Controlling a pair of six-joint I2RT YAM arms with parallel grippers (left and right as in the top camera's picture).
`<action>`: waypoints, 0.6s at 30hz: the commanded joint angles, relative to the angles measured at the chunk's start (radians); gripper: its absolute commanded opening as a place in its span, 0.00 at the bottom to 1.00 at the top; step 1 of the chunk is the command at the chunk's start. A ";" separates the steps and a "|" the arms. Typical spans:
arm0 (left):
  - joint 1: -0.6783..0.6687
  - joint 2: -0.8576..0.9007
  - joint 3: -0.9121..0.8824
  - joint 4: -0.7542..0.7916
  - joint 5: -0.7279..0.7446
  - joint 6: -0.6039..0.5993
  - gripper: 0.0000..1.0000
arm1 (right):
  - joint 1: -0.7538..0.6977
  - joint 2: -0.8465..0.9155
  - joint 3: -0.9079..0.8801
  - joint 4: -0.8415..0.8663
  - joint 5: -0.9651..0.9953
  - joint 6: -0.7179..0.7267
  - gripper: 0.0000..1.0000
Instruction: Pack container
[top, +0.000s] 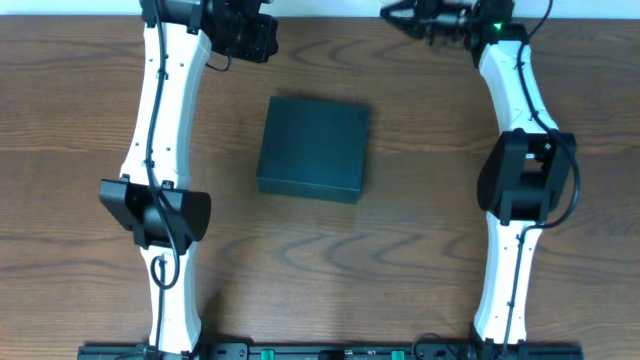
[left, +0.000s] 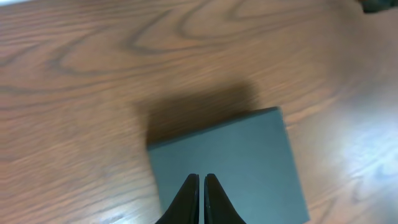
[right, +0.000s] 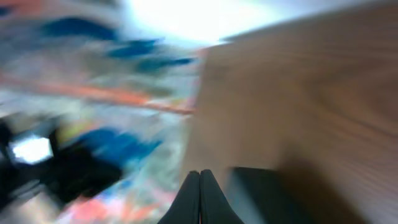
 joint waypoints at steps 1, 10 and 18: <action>-0.007 -0.006 0.012 -0.014 -0.114 -0.055 0.06 | 0.006 -0.024 0.010 -0.101 0.241 -0.313 0.02; -0.041 0.000 -0.119 0.023 0.012 -0.052 0.06 | -0.005 -0.306 0.010 -0.661 0.703 -0.732 0.02; -0.061 0.000 -0.200 0.026 0.021 0.051 0.06 | -0.008 -0.602 -0.170 -0.690 0.735 -0.922 0.02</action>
